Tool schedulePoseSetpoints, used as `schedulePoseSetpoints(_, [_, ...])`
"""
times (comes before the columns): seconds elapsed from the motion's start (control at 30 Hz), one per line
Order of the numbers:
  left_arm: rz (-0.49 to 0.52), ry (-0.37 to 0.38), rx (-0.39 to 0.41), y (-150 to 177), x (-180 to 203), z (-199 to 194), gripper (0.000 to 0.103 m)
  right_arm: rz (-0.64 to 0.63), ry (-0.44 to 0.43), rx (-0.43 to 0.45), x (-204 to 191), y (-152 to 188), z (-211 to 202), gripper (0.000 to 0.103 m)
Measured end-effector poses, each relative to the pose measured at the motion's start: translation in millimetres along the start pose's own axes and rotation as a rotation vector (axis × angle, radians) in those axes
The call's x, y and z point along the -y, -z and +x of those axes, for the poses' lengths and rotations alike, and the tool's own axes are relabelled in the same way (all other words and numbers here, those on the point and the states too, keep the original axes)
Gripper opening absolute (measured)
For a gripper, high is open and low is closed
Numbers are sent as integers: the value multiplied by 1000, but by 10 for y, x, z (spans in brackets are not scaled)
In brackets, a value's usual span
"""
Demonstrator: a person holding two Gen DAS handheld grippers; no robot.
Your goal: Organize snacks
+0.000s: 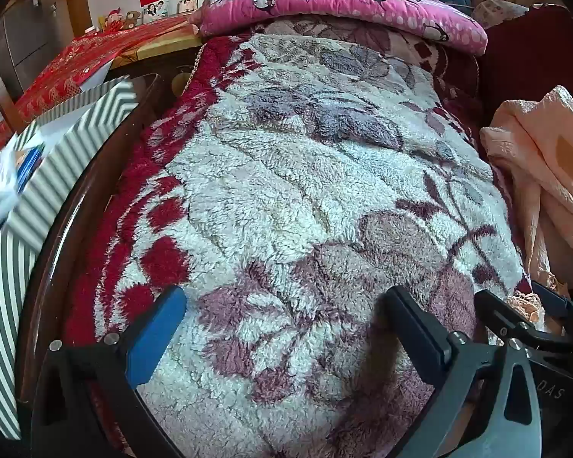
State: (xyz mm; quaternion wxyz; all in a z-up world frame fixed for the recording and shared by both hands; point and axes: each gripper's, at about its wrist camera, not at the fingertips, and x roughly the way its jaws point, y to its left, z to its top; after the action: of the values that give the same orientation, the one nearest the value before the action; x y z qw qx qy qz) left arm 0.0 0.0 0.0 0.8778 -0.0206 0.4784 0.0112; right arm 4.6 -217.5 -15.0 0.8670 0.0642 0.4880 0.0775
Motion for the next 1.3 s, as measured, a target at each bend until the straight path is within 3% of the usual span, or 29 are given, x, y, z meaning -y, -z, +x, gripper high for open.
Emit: schedulePoseSetpoints(1.3, [0, 0, 1, 1, -8, 12, 103, -1, 2, 1, -16, 1, -6, 102])
